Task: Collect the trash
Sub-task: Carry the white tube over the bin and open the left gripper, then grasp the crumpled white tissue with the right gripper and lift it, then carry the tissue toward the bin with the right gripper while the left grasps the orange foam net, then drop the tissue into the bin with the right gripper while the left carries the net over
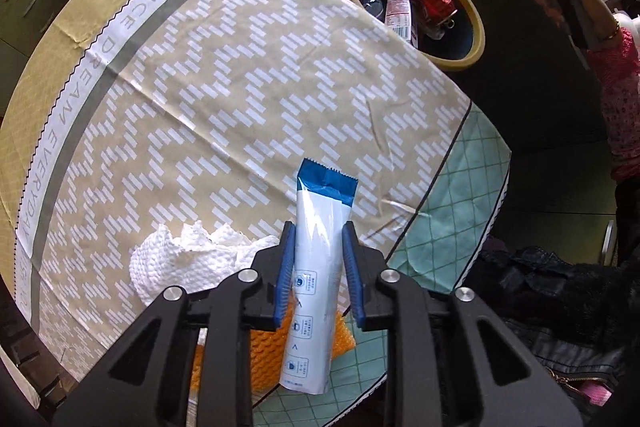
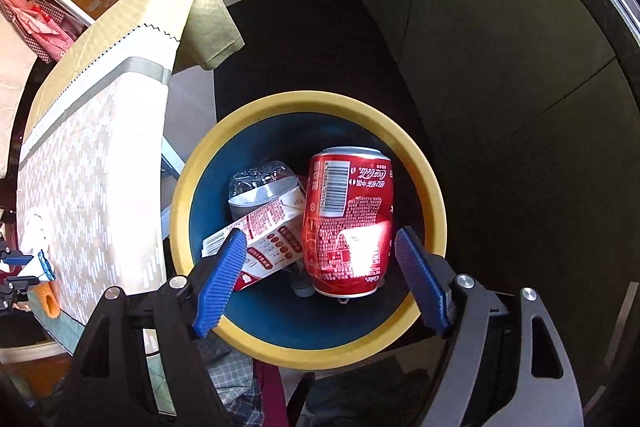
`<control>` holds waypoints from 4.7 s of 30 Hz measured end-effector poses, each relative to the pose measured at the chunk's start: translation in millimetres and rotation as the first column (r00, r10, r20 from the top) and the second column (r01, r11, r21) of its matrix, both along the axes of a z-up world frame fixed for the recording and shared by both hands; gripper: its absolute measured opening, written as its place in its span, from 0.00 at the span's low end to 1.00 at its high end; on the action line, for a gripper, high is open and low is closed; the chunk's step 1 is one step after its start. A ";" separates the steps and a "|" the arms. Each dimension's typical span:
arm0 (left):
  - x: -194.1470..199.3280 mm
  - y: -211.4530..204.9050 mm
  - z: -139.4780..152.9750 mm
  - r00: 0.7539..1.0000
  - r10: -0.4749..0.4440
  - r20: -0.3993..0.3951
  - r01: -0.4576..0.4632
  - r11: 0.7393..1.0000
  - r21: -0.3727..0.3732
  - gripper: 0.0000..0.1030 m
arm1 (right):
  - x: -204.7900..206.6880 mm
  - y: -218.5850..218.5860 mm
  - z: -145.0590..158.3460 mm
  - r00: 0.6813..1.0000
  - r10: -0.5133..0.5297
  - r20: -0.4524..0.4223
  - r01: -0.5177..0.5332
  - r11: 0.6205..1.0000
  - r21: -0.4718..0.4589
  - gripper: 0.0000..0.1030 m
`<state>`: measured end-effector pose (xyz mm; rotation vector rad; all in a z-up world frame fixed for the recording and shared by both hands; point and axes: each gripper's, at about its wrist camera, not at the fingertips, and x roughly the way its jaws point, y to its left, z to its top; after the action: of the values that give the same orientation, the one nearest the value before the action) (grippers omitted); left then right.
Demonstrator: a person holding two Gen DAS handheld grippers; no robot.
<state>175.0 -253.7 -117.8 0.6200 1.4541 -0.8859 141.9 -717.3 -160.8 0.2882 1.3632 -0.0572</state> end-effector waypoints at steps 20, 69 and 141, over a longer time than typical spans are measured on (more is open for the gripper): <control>27.2 -242.0 23.0 0.985 -0.153 0.075 0.161 0.980 -0.120 0.22 | -169.9 -25.6 42.6 0.968 -0.164 0.192 0.147 0.984 0.100 0.75; -62.2 206.3 87.9 0.847 0.499 0.186 -0.440 0.852 -0.284 0.63 | 42.6 440.2 21.1 0.684 0.725 0.078 -0.729 0.678 0.094 0.85; 3.3 0.3 146.0 0.957 0.206 0.205 -0.131 0.935 -0.329 0.06 | -48.2 47.6 25.9 0.995 0.057 0.081 -0.052 0.997 -0.056 0.50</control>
<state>178.4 -253.4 28.1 0.3425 1.1039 -0.8520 93.7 -669.7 -134.9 0.2064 1.2849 -0.0360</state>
